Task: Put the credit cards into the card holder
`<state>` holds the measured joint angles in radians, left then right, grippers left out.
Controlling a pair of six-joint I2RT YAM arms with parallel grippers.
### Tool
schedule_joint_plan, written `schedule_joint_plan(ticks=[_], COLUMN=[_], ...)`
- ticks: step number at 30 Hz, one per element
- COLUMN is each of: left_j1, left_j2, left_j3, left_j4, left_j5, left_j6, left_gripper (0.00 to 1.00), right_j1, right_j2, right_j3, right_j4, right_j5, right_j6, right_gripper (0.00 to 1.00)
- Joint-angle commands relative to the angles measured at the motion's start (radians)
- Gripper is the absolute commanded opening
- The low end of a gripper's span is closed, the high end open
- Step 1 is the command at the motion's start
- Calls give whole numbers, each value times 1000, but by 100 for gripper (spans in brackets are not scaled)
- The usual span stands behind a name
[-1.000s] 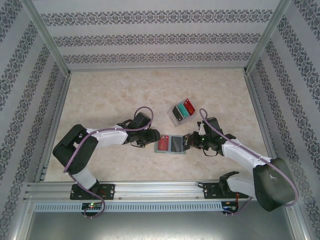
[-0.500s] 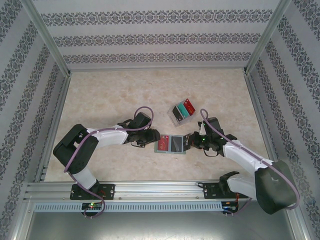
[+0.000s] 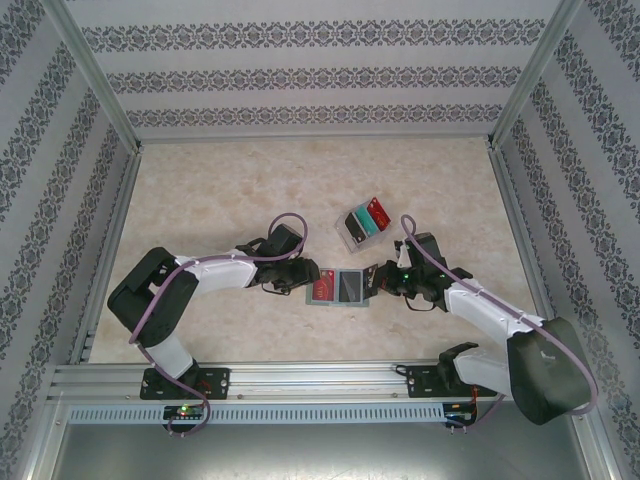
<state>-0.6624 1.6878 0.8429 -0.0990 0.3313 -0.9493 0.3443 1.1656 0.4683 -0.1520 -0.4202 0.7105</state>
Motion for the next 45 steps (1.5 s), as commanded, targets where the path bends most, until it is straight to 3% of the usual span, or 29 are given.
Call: schedule_joint_plan(ticks=[1, 14, 25, 30, 45], left_j1=[-34, -37, -40, -40, -42], left_j2=[59, 74, 75, 69, 69], left_j3=[15, 23, 15, 17, 15], left_j4=[38, 61, 64, 57, 58], left_j5=[37, 53, 49, 43, 44], left_j6=[3, -3, -7, -6, -7], left_gripper=[51, 41, 39, 39, 37], right_j1=[1, 24, 99, 80, 58], right_j2=[-5, 13, 95, 78, 52], right_j3=[34, 85, 136, 135, 78], right_j4=[26, 77, 77, -46, -86], right_j5=[-36, -122, -71, 63, 100], right_j6=[21, 77, 71, 10, -75], right_gripper=[6, 7, 8, 7, 7])
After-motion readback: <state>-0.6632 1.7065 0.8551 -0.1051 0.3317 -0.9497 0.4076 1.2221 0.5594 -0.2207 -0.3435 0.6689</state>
